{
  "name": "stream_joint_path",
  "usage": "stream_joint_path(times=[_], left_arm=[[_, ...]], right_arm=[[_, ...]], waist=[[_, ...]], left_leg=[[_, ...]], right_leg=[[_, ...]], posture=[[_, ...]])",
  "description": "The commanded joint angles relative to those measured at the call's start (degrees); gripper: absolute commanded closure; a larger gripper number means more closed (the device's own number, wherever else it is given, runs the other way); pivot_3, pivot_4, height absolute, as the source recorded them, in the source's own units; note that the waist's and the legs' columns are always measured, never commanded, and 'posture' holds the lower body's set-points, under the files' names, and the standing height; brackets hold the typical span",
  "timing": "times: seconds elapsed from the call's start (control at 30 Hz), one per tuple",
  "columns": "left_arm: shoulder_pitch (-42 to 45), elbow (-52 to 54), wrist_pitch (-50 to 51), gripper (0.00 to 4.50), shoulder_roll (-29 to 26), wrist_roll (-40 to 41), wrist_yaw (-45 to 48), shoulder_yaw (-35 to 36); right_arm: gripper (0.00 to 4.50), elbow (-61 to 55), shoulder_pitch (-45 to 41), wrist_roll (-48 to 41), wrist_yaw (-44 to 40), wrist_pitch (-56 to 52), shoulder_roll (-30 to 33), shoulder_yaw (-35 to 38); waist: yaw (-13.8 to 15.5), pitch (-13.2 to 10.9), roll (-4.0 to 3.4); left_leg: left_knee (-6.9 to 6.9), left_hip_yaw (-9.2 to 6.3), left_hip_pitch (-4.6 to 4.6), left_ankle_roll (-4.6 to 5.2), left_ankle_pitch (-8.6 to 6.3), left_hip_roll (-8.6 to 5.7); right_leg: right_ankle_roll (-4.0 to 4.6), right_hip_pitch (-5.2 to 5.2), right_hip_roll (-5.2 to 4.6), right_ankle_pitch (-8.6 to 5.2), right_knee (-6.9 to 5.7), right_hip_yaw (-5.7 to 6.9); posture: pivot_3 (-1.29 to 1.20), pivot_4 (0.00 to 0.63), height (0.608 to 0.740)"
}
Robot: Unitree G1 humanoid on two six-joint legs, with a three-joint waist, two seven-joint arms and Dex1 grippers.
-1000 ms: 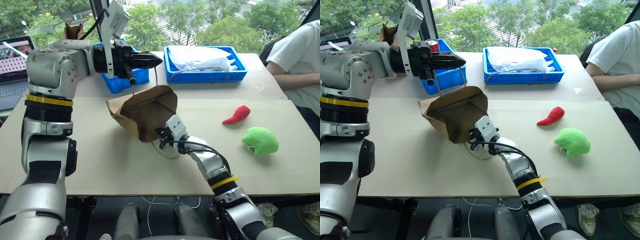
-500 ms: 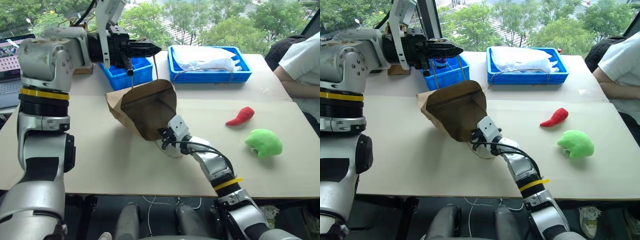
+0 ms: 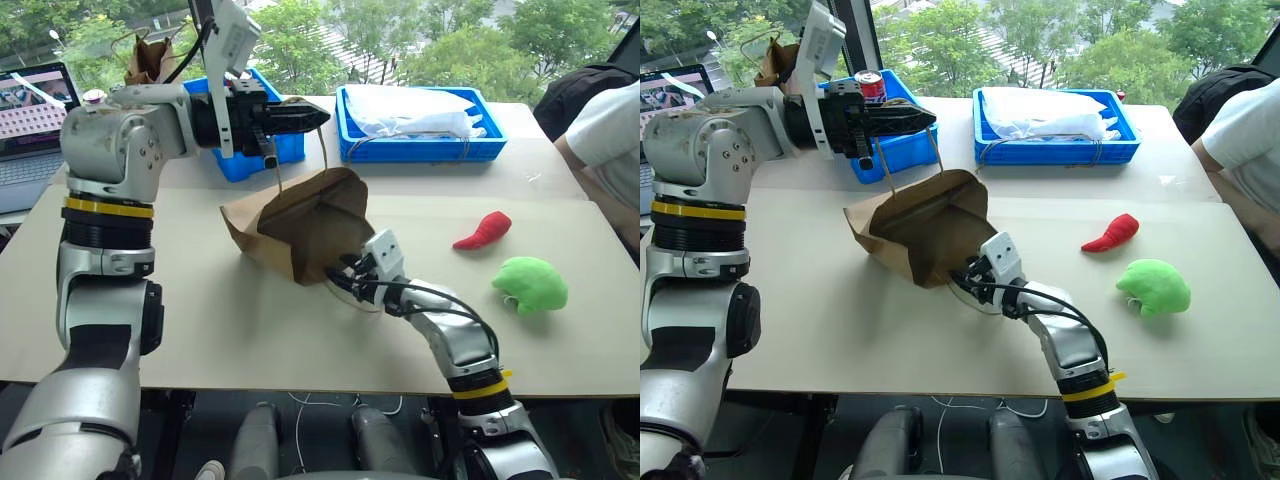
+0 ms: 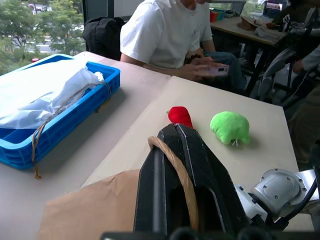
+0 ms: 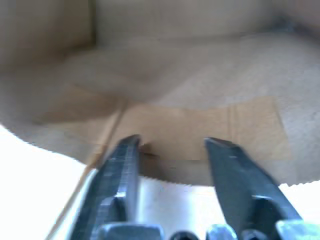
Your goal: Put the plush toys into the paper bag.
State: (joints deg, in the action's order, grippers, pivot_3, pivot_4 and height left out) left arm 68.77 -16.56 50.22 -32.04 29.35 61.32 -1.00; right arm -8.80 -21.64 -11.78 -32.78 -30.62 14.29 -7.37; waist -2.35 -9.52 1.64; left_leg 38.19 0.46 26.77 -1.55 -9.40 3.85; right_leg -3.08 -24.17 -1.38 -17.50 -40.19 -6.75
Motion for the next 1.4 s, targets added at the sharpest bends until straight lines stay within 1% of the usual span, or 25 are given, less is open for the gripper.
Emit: stream_joint_path(times=[0.03, 0.1, 0.2, 0.27, 0.33, 0.43, 0.5, 0.57, 0.67, 0.8, 0.83, 0.87, 0.9, 0.93, 0.97, 1.0, 1.07, 1.13, 1.23, 1.3, 1.4], left_arm=[[0.7, 1.6, -0.2, 4.50, 0.1, 1.0, 0.1, 1.2], [0.6, 1.5, -0.2, 4.50, 0.4, 1.0, 0.1, 1.2], [0.3, 1.8, 0.1, 4.50, 0.7, 1.3, 0.2, 1.1], [0.1, 2.0, 0.2, 4.50, 0.9, 1.3, 0.2, 1.1], [0.0, 2.2, 0.4, 4.50, 1.0, 1.5, 0.1, 1.1], [-0.6, 3.1, 1.1, 4.50, 1.2, 1.9, -0.1, 1.2], [-0.9, 3.8, 1.6, 4.50, 1.4, 2.1, -0.3, 1.3], [-1.1, 4.2, 1.8, 4.50, 1.6, 2.3, -0.6, 1.4], [-1.3, 4.8, 2.2, 4.50, 1.7, 2.8, -1.0, 1.4], [-1.7, 5.8, 2.8, 4.50, 1.7, 3.3, -1.5, 1.5], [-1.7, 6.0, 3.0, 4.50, 1.6, 3.4, -1.7, 1.6], [-1.7, 6.1, 3.1, 4.50, 1.7, 3.5, -1.8, 1.6], [-1.7, 6.2, 3.2, 4.50, 1.7, 3.6, -2.0, 1.7], [-1.7, 6.2, 3.3, 4.50, 1.7, 3.6, -2.1, 1.7], [-1.6, 6.2, 3.3, 4.50, 1.7, 3.6, -2.1, 1.7], [-1.6, 6.2, 3.3, 4.50, 1.7, 3.6, -2.1, 1.6], [-1.4, 6.0, 3.3, 4.50, 1.8, 3.6, -2.1, 1.5], [-1.2, 5.9, 3.4, 4.50, 2.0, 3.6, -2.0, 1.4], [-1.0, 5.8, 3.6, 4.50, 2.4, 3.7, -1.9, 1.1], [-0.7, 5.6, 3.6, 4.50, 2.5, 3.6, -1.8, 1.0], [-0.4, 5.6, 3.8, 4.50, 3.0, 3.6, -2.0, 0.9]], right_arm=[[0.68, -9.7, -0.8, -4.9, 0.8, -5.1, 1.6, 5.1], [0.04, -13.5, -1.0, -7.5, 1.9, -8.1, 2.7, 8.4], [0.04, -18.4, -1.3, -12.8, 3.9, -13.7, 4.9, 16.0], [0.04, -19.8, -0.8, -14.5, 5.0, -17.2, 8.2, 20.9], [0.04, -18.7, 0.6, -12.9, 7.1, -19.8, 12.9, 24.8], [0.04, -13.1, 4.3, -9.0, 11.2, -21.9, 18.4, 30.6], [0.04, -9.1, 7.2, -6.8, 12.0, -20.1, 20.8, 31.7], [0.04, -5.3, 8.9, -5.3, 12.5, -17.7, 21.7, 31.9], [0.04, 0.1, 10.7, -2.9, 13.5, -15.2, 22.3, 31.1], [0.04, 3.7, 13.7, -0.2, 14.2, -13.5, 22.2, 29.6], [0.55, 4.1, 14.5, 0.0, 14.1, -13.1, 22.1, 29.3], [0.74, 4.3, 15.4, 0.4, 14.0, -12.7, 22.1, 29.0], [1.10, 4.1, 16.1, 0.4, 14.0, -12.4, 21.8, 29.2], [1.36, 3.6, 16.6, 0.2, 13.8, -12.3, 21.7, 29.4], [1.77, 2.4, 17.0, 0.2, 13.6, -11.8, 22.0, 29.8], [2.06, 1.1, 17.3, 0.3, 13.4, -11.3, 22.6, 30.1], [2.79, -3.4, 16.9, -0.3, 10.1, -9.0, 25.5, 29.8], [3.49, -8.0, 14.9, -3.3, 6.6, -8.8, 27.2, 29.9], [4.36, -17.9, 4.7, -14.4, 0.4, -16.8, 29.1, 27.0], [4.49, -20.3, -0.3, -17.5, -0.2, -19.9, 28.8, 24.8], [4.50, -21.1, -9.6, -19.7, 1.9, -23.3, 24.4, 18.2]], waist=[[-0.1, 0.0, 0.00], [-0.1, 0.0, 0.00], [0.0, 0.0, 0.00], [0.2, 0.0, 0.00], [0.5, 0.0, 0.00], [0.9, 0.0, 0.01], [1.2, 0.0, 0.01], [1.3, 0.0, 0.00], [0.7, 0.0, -0.05], [0.3, 0.0, -0.05], [0.3, 0.0, -0.05], [0.3, 0.0, -0.05], [0.3, 0.0, -0.05], [0.4, 0.0, -0.05], [0.4, 0.0, -0.05], [0.5, 0.0, -0.05], [0.5, 0.0, -0.07], [0.3, 0.0, -0.07], [-0.7, -0.1, -0.17], [-1.3, -0.2, -0.34], [-1.1, -0.2, -0.29]], left_leg=[[0.00, -0.01, 0.00, 0.00, 0.00, 0.00], [-0.02, -0.01, 0.01, 0.00, 0.00, 0.00], [-0.03, -0.01, 0.04, 0.00, 0.00, -0.01], [-0.03, -0.01, 0.05, 0.00, 0.00, -0.02], [-0.02, 0.00, 0.06, 0.00, 0.00, -0.05], [-0.03, 0.02, 0.07, 0.01, 0.00, -0.08], [-0.03, 0.03, 0.07, 0.01, 0.00, -0.09], [-0.03, 0.04, 0.08, 0.01, 0.00, -0.09], [-0.03, 0.08, 0.03, 0.02, 0.00, -0.09], [-0.03, 0.07, 0.02, 0.03, 0.01, -0.10], [-0.03, 0.07, 0.02, 0.03, 0.01, -0.10], [-0.03, 0.07, 0.02, 0.03, 0.01, -0.10], [-0.03, 0.06, 0.02, 0.03, 0.01, -0.11], [-0.03, 0.06, 0.02, 0.03, 0.01, -0.11], [-0.03, 0.04, 0.03, 0.03, 0.01, -0.11], [-0.02, 0.04, 0.01, 0.03, 0.01, -0.11], [-0.02, 0.03, 0.02, 0.03, 0.01, -0.12], [-0.02, 0.05, 0.03, 0.03, 0.01, -0.14], [-0.01, 0.05, -0.02, 0.03, 0.01, -0.11], [-0.02, 0.05, -0.06, 0.05, 0.03, -0.13], [-0.05, -0.23, -0.11, 0.09, 0.06, -0.06]], right_leg=[[0.00, 0.00, 0.00, 0.00, 0.00, 0.00], [0.00, -0.01, 0.00, 0.00, 0.02, 0.01], [0.01, -0.02, -0.01, 0.00, 0.03, 0.01], [0.03, 0.00, -0.01, 0.02, 0.06, 0.01], [0.03, 0.00, -0.03, 0.02, 0.08, 0.02], [0.03, 0.00, -0.07, 0.02, 0.12, 0.01], [0.04, 0.00, -0.06, 0.02, 0.14, 0.00], [0.07, -0.03, -0.05, 0.03, 0.13, -0.03], [0.05, -0.02, -0.04, 0.03, 0.10, -0.11], [0.00, 0.01, -0.04, 0.00, 0.07, -0.11], [0.00, 0.01, -0.04, 0.00, 0.08, -0.11], [0.00, 0.02, -0.04, 0.00, 0.09, -0.10], [0.00, 0.03, -0.05, 0.00, 0.09, -0.09], [0.00, 0.04, -0.05, 0.00, 0.10, -0.09], [-0.01, 0.06, -0.05, 0.00, 0.10, -0.08], [-0.01, 0.08, -0.05, 0.00, 0.10, -0.08], [-0.01, 0.07, -0.05, 0.00, 0.09, -0.07], [-0.01, 0.05, -0.06, 0.00, 0.09, -0.11], [-0.01, 0.04, -0.03, 0.00, 0.06, -0.13], [-0.02, 0.03, 0.01, 0.02, 0.03, -0.23], [-0.02, 0.12, 0.13, 0.02, 0.02, -0.01]], posture=[[0.00, 0.150, 0.685], [0.00, 0.150, 0.685], [0.00, 0.150, 0.685], [0.00, 0.150, 0.685], [0.00, 0.150, 0.685], [0.00, 0.150, 0.685], [0.00, 0.150, 0.685], [0.00, 0.150, 0.685], [0.00, 0.150, 0.685], [0.00, 0.150, 0.685], [0.00, 0.150, 0.685], [0.00, 0.150, 0.685], [0.00, 0.150, 0.685], [0.00, 0.150, 0.685], [0.00, 0.150, 0.685], [0.00, 0.150, 0.685], [0.00, 0.150, 0.685], [0.00, 0.150, 0.685], [0.00, 0.150, 0.685], [0.00, 0.150, 0.685], [0.00, 0.150, 0.685]])
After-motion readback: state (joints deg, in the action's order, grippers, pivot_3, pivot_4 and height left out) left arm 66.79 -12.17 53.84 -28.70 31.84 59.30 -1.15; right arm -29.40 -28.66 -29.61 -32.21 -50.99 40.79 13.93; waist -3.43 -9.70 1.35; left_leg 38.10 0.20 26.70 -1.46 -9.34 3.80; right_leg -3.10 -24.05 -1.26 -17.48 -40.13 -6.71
